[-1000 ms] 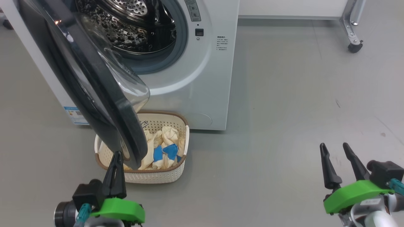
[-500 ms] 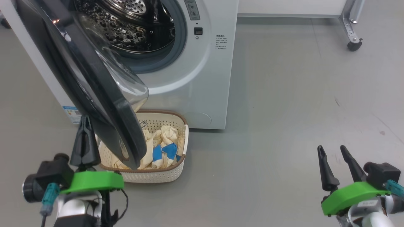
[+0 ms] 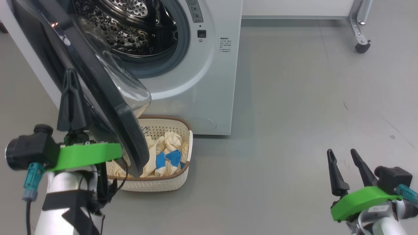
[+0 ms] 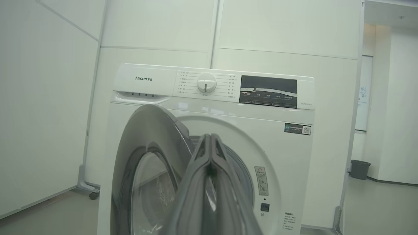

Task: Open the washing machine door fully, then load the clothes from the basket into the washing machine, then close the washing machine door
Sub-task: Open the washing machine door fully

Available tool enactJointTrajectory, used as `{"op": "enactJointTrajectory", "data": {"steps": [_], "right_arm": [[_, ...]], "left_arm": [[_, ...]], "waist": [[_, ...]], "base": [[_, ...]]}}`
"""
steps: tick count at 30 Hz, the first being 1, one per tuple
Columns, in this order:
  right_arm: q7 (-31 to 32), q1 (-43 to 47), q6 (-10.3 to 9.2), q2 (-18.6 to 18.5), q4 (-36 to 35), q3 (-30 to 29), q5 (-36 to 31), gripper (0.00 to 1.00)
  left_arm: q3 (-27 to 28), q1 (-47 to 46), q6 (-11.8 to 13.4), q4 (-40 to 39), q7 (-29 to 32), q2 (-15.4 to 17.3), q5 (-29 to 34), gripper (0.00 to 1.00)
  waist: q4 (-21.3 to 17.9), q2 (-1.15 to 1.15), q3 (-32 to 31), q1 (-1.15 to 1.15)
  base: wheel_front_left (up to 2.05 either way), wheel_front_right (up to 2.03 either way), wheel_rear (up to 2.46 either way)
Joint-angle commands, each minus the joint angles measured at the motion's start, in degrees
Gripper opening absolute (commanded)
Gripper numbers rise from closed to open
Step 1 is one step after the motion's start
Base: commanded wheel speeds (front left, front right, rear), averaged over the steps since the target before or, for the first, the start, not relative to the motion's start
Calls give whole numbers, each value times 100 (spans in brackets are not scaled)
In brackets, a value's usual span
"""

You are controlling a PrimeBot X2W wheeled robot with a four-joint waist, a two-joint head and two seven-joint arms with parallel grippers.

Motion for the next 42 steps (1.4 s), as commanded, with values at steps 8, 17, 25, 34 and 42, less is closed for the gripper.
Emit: {"op": "enactJointTrajectory", "data": {"steps": [8,17,25,34,42], "right_arm": [[-103,-308,1,-27,-98,162,-10,100],[-135,-335,1,-19,-33,173,0,100],[-155,-371,1,-29,18,184,1,100],[-151,-406,1,-45,80,260,11,100],[-157,-426,1,-60,109,318,37,100]], "left_arm": [[-372,-591,-39,-10,-32,85,34,0],[-975,-759,-16,566,-32,85,-133,0],[-1337,-817,3,1261,-32,85,-354,0],[-1679,-911,24,2062,-30,85,-551,0],[-1655,-1003,24,2634,-31,86,-681,0]], "waist": [[-77,0,-29,0],[-164,0,-23,0],[-224,0,-14,0],[-299,0,-42,0],[-420,0,-39,0]], "base": [[0,0,0],[0,0,0],[0,0,0],[0,0,0],[0,0,0]]}}
